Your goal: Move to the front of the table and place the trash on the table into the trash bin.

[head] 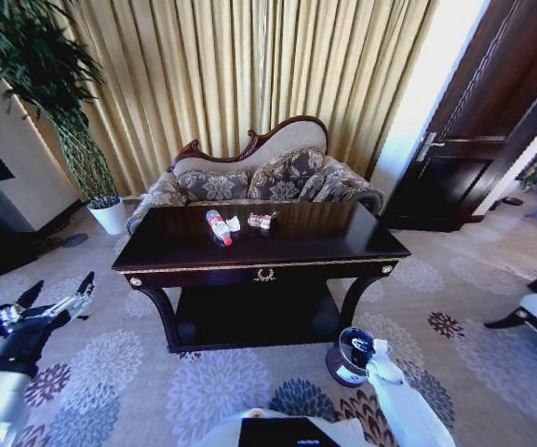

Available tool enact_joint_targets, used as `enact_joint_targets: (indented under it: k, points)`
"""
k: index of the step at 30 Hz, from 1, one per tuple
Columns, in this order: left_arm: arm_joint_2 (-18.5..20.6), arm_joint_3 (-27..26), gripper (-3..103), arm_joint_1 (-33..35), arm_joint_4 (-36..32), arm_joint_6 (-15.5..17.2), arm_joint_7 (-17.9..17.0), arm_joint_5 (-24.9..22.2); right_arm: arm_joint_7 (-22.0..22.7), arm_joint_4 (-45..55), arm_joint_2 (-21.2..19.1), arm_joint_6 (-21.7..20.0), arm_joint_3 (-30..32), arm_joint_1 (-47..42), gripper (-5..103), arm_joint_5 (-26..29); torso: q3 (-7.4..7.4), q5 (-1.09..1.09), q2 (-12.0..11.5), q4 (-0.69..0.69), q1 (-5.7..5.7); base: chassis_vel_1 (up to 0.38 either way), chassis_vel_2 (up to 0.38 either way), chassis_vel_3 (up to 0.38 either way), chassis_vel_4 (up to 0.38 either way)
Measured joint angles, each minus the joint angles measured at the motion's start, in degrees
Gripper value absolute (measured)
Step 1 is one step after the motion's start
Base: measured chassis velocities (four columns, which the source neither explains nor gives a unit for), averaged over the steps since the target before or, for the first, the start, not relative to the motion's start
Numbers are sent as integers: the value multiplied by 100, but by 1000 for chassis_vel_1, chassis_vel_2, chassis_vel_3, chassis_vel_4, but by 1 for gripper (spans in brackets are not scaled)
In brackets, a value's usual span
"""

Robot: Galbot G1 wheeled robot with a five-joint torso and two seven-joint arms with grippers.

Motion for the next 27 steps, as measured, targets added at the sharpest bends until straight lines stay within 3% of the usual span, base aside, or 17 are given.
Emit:
enact_joint_targets:
  k: [12, 16, 24, 27]
  points:
    - [0, 14, 100, -25, 0, 2, 12, 72, -157, 521, -53, -10, 83, -186, 100, 276, 0, 0, 0, 0, 0, 0, 0, 0, 0]
    - [25, 10, 100, -32, 0, 2, 14, 75, -182, 1504, -83, -182, 164, -430, 100, 624, 0, -2, 0, 2, 0, 0, 0, 0, 0]
    - [76, -23, 100, -34, 0, -16, 22, 48, -164, 3561, -223, 49, 299, -960, 100, 776, 0, 0, 0, 1, 0, 0, 0, 0, 0]
    - [98, -29, 100, -38, 0, -17, 18, 34, -162, 4865, -263, 70, 304, -1420, 100, 792, 0, 0, 0, 0, 0, 0, 0, 0, 0]
